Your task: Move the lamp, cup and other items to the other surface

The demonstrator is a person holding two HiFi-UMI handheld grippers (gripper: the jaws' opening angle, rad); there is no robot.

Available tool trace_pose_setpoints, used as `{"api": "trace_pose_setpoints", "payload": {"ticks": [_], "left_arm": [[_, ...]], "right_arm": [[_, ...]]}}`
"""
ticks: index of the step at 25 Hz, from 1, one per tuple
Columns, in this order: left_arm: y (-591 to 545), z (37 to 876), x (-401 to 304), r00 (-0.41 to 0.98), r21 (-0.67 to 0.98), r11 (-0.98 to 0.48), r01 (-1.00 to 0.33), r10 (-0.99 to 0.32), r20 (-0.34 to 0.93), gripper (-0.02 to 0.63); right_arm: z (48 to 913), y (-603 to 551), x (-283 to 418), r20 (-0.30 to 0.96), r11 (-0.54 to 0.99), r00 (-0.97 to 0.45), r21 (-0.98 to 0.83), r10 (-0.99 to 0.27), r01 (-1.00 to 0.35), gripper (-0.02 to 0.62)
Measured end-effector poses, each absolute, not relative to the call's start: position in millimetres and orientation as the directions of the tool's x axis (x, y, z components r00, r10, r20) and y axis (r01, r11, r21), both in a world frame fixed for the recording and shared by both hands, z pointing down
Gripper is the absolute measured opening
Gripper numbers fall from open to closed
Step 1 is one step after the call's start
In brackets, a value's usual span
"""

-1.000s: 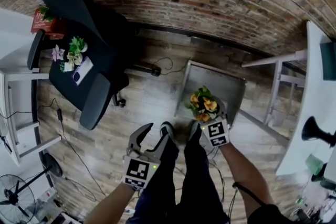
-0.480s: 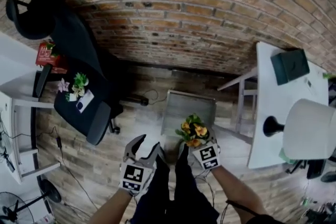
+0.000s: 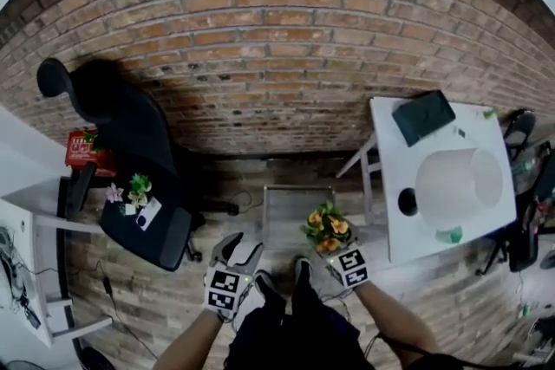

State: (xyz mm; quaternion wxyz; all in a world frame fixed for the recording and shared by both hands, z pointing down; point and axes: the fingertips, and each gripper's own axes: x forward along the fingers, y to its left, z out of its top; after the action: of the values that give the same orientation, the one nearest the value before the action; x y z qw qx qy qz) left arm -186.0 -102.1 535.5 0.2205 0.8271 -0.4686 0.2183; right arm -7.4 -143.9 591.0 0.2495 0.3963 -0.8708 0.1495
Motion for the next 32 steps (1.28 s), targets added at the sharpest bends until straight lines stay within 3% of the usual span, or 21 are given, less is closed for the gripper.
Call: {"api": "trace_pose_setpoints", "payload": {"ticks": [8, 19, 32], "left_arm": [[-88.5, 516.9, -184.4, 0.553, 0.188, -0.544, -0.818, -0.651, 0.521, 0.209], [-46.3, 513.7, -125.1, 0.649, 0.200, -0.654, -0.729, -0.569, 0.505, 0.209], [-7.0, 485.9, -63.4, 0.610, 0.138, -0.639, -0.756, -0.613, 0.503, 0.206]], "right_arm": [[529.4, -110.9, 35.1, 0.547, 0.493, -0.427, -0.030, -0.720, -0.870, 0.351], [506.8, -52.0, 132.9, 0.506, 0.320, -0.271, 0.009, -0.819, -0.947, 0.351], [517.5, -16.8, 253.7, 0.487, 0.238, -0.192, 0.034, -0.852, -0.971, 0.351]]}}
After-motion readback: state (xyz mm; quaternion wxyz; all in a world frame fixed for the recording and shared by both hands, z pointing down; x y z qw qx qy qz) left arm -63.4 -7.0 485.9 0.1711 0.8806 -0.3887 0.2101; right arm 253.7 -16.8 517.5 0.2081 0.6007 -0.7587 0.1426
